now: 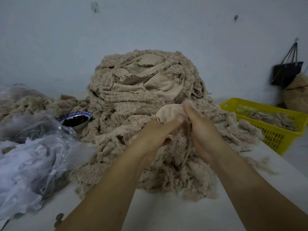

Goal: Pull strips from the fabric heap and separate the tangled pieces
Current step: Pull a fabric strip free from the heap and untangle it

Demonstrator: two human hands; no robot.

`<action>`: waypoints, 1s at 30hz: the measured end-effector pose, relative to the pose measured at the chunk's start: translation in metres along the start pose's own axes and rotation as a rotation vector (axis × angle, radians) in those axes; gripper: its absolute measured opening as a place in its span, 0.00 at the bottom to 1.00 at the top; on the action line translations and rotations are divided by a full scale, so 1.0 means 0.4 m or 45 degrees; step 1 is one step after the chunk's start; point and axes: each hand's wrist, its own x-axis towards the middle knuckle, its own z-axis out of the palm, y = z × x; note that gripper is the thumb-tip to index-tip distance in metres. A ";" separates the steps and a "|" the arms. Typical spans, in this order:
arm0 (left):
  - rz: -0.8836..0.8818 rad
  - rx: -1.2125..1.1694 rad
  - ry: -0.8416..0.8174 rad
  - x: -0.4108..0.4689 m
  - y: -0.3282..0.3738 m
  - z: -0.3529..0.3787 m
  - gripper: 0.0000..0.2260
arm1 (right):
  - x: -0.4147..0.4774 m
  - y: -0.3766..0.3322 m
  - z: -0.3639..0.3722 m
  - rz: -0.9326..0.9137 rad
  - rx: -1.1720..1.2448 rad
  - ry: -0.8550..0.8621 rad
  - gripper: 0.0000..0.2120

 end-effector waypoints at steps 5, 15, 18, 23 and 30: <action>-0.035 0.063 0.066 0.005 -0.003 -0.021 0.04 | 0.008 -0.019 -0.009 -0.011 0.048 -0.030 0.17; -0.026 -0.787 -0.006 0.023 0.032 -0.047 0.10 | -0.017 0.026 -0.013 -0.109 -0.390 -0.110 0.10; -0.026 -0.873 0.077 0.024 0.026 -0.057 0.10 | -0.019 0.031 -0.029 -0.096 -0.527 -0.120 0.08; -0.029 -1.091 0.114 0.027 0.035 -0.079 0.16 | -0.020 0.047 -0.041 -0.064 -0.715 -0.225 0.10; -0.178 -0.555 0.045 0.012 0.010 -0.064 0.15 | -0.011 0.032 -0.038 0.031 -0.231 -0.123 0.16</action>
